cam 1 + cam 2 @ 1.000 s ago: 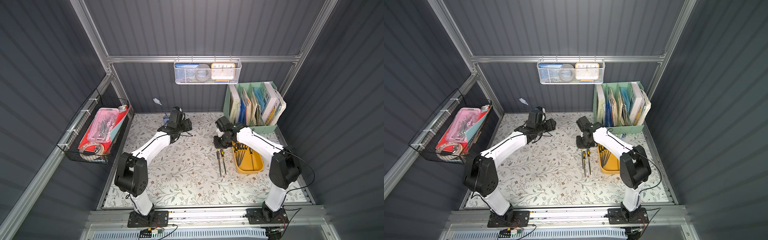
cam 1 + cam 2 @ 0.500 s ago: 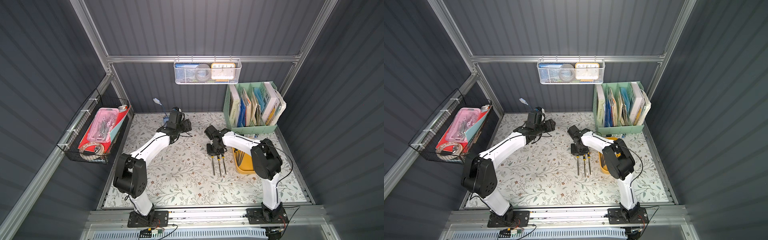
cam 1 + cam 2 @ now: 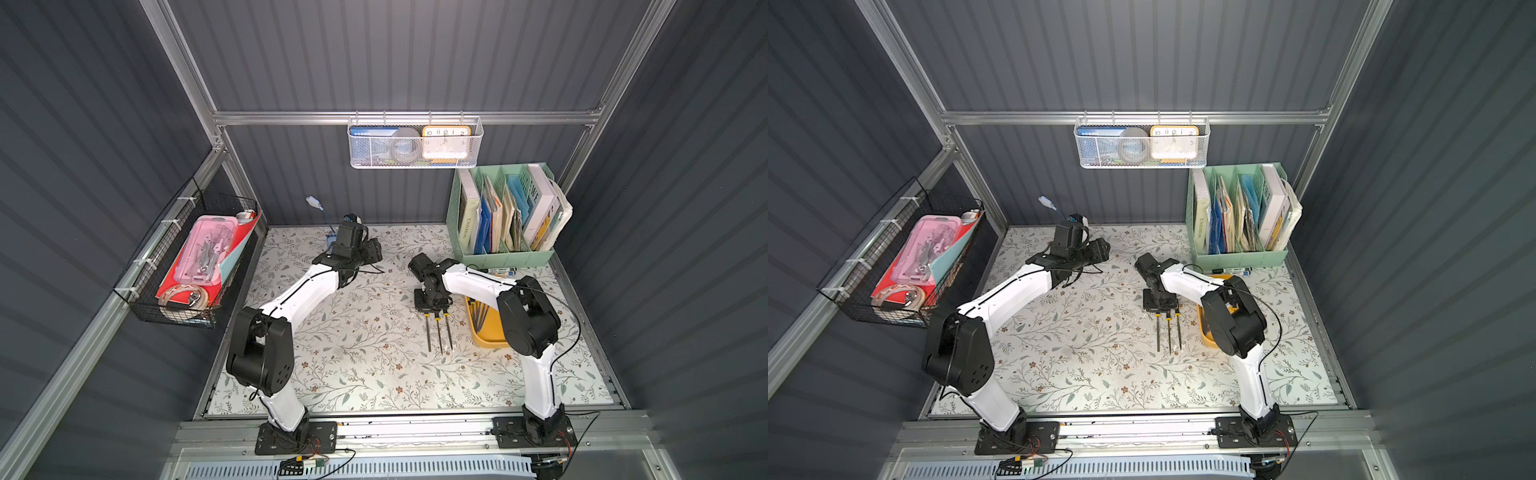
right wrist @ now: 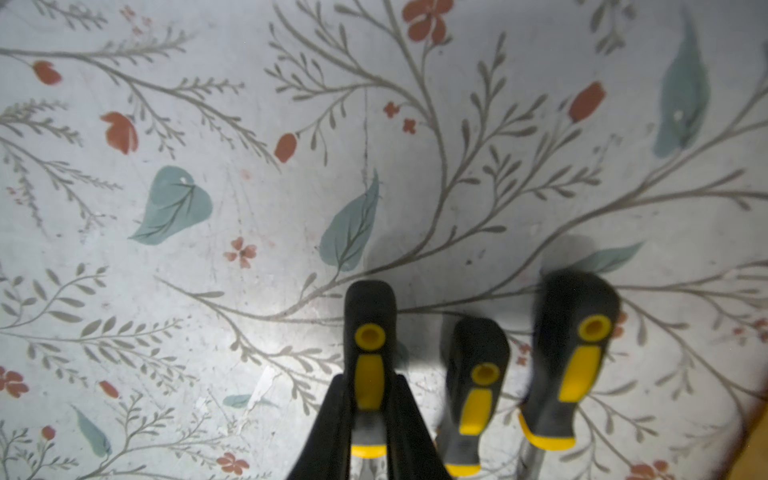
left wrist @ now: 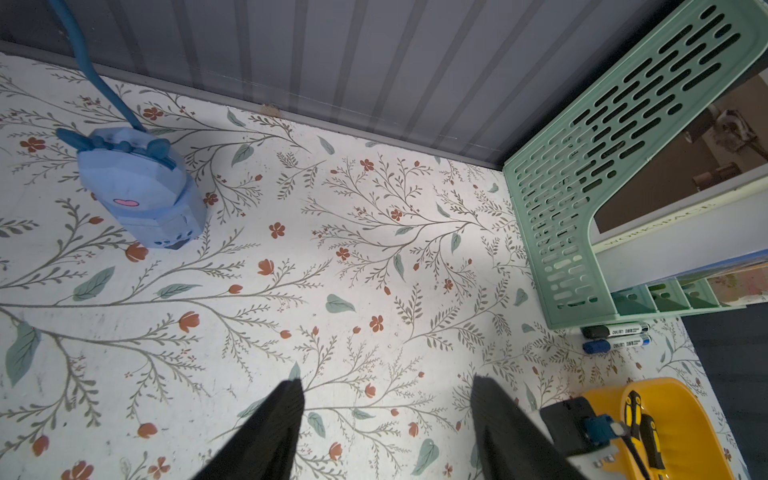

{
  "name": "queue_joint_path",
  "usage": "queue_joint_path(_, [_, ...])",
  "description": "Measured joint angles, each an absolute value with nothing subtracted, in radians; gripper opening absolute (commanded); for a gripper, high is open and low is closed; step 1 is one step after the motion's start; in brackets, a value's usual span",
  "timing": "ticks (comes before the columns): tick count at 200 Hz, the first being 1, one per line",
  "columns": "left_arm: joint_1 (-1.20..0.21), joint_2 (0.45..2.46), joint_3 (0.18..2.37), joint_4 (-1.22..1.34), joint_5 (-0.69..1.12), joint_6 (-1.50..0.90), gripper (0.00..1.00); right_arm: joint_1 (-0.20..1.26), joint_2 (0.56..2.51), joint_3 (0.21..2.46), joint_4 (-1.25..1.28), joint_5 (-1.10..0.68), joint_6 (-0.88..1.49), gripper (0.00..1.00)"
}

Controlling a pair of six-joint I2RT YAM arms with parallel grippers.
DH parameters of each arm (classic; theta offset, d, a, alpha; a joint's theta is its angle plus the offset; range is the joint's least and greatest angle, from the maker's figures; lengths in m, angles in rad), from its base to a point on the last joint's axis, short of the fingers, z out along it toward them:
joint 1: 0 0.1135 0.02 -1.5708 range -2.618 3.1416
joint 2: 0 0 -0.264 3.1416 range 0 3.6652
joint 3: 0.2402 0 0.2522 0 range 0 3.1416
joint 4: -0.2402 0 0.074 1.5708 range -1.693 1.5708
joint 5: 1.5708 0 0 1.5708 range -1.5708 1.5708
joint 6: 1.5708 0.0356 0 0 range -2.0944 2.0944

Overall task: Take the file tool out of the storage box
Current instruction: Place the file tool at the center of the board, then pick up the file tool from the storage box.

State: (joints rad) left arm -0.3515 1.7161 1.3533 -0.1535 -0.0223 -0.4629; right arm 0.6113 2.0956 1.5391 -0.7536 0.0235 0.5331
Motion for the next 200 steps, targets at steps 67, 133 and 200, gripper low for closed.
queue_joint_path(67, [-0.347, 1.716, 1.353, -0.154, -0.021, -0.463, 0.70, 0.611, 2.100, 1.539, -0.758, 0.031, 0.539, 0.38])
queue_joint_path(133, [-0.347, 1.716, 1.355, -0.154, -0.006, -0.462, 0.70, 0.525, 1.880, 1.544, -0.794, 0.054, 0.520, 0.43])
queue_joint_path(200, [-0.347, 1.716, 1.357, -0.153, 0.002, -0.459, 0.70, 0.080, 1.703, 1.330, -0.832, 0.069, 0.381, 0.42])
